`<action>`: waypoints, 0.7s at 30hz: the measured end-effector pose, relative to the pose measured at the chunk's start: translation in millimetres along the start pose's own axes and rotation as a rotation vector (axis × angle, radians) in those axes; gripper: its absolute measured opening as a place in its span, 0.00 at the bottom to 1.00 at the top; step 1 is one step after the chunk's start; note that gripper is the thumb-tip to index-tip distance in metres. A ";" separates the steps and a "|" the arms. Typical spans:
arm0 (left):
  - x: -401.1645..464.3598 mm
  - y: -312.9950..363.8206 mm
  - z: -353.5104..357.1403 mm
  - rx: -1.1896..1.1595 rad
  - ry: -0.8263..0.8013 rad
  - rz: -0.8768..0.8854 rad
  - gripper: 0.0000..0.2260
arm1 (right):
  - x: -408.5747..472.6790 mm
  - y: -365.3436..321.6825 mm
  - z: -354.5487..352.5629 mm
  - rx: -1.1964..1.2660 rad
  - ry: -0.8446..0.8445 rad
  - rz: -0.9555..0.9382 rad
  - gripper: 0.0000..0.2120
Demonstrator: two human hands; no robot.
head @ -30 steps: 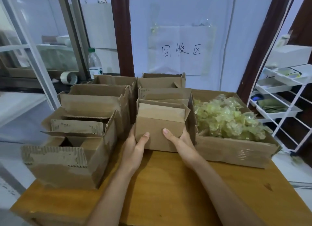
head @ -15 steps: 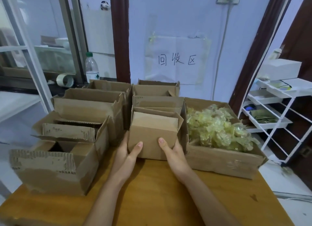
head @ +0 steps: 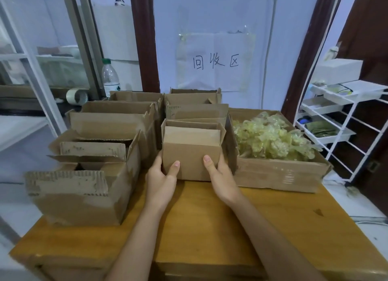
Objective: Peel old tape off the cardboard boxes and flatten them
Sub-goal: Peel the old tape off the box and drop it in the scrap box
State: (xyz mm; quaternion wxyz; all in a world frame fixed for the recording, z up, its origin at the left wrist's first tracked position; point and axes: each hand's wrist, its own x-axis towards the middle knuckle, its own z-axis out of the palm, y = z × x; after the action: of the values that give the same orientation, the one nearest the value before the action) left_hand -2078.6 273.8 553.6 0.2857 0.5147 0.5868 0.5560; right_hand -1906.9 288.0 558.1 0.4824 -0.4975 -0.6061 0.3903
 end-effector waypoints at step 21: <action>-3.0 2.5 8.6 0.130 -0.047 0.055 0.26 | 4.8 15.5 -5.9 0.024 0.115 -0.014 0.41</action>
State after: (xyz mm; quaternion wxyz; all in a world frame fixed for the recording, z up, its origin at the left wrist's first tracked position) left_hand -2069.1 273.8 553.4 0.2500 0.5612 0.6003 0.5120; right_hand -1897.8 295.8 545.6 0.5250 -0.5093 -0.5761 0.3649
